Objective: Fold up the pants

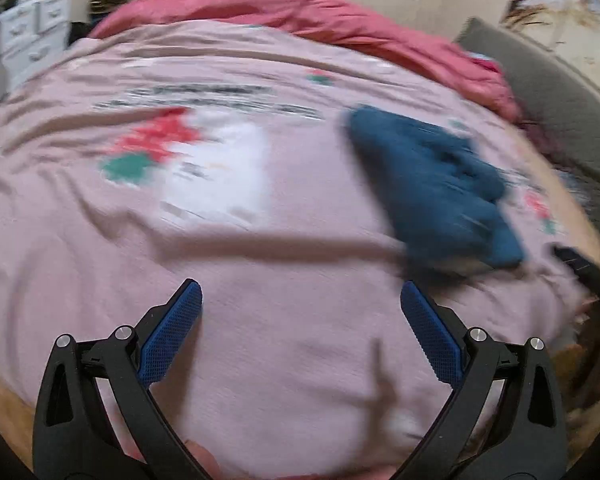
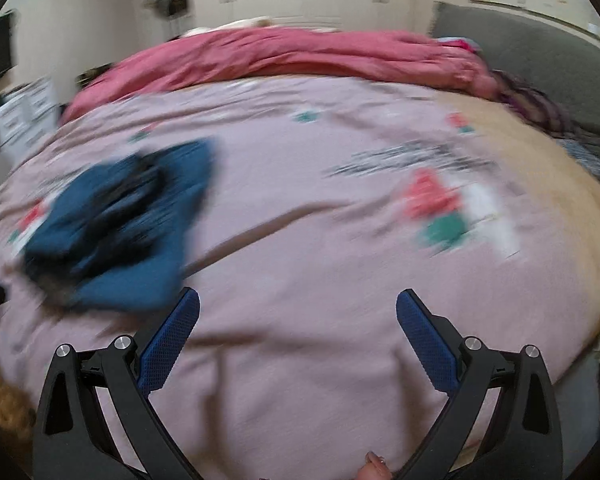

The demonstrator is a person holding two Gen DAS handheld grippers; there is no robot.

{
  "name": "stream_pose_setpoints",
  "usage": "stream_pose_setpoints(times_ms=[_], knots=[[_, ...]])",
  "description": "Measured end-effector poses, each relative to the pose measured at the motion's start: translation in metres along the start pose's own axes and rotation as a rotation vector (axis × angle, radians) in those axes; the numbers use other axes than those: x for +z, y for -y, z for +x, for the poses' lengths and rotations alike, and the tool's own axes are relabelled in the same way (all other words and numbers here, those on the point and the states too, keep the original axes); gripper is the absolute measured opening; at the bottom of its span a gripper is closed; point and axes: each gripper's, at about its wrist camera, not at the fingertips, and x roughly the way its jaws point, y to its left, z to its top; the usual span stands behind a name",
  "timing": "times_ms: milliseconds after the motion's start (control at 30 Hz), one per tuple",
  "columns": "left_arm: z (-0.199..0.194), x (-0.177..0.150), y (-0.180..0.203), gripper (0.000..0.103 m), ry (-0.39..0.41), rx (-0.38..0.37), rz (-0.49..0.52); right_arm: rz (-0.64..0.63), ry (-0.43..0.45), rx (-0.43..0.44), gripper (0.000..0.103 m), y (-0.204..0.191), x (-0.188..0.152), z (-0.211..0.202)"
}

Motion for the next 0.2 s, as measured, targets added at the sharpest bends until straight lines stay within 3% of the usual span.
stream_pose_setpoints(times_ms=[200], knots=[[0.037,0.07,-0.085,0.094,0.003,0.257,-0.031,0.124,-0.069,-0.229,0.098,0.124,0.063,0.068]])
